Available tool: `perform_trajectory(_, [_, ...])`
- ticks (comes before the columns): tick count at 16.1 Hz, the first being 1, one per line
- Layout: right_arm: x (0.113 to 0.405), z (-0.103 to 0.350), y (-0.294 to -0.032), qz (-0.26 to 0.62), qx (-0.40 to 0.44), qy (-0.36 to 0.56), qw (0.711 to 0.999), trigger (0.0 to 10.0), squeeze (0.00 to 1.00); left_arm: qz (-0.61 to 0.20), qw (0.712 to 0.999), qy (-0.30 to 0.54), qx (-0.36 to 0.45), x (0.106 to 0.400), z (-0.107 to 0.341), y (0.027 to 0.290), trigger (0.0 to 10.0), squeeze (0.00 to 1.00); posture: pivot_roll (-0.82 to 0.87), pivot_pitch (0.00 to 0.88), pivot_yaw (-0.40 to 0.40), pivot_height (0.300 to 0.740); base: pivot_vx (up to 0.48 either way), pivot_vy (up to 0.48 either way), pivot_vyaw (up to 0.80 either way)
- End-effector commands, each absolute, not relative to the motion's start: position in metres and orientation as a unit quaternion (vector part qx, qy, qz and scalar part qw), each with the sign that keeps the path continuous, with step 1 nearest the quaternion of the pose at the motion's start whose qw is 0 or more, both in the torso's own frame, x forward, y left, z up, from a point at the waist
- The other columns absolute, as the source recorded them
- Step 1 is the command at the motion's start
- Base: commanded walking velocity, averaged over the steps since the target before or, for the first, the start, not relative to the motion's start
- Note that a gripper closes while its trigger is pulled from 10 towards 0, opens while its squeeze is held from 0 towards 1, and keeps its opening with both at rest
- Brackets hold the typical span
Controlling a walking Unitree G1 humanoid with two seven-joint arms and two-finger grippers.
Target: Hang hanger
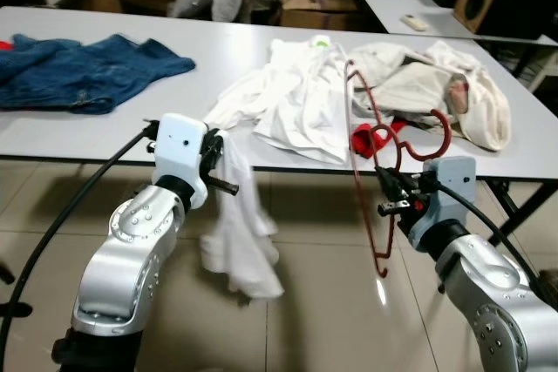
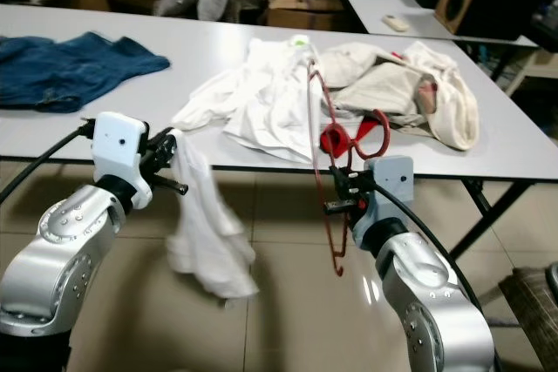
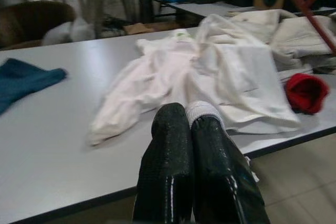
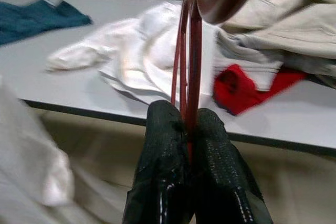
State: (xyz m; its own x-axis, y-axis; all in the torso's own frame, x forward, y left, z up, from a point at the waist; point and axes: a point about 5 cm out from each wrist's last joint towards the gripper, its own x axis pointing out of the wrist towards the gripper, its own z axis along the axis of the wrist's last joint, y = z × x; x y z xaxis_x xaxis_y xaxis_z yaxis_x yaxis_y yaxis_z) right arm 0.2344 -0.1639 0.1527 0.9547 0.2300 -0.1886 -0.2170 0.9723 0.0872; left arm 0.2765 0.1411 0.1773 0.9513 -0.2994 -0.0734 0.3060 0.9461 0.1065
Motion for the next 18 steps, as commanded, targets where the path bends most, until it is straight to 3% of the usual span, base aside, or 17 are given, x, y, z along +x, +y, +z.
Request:
perform_trajectory(1, [0.2351, 0.1596, -0.1657, 0.112, 0.031, 0.084, 0.99, 10.0, 0.0, -0.16, 0.985, 0.01, 0.06, 0.2763, 0.185, 0.1372, 10.0, 0.0, 0.04, 0.0, -0.046, 0.74, 0.277, 0.0, 0.0])
perform_trajectory(18, [0.2356, 0.1595, -0.1652, 0.111, 0.034, 0.084, 0.99, 10.0, 0.0, -0.169, 0.984, 0.008, 0.058, 0.2773, 0.186, 0.1345, 10.0, 0.0, 0.04, 0.0, -0.044, 0.74, 0.28, 0.0, 0.0])
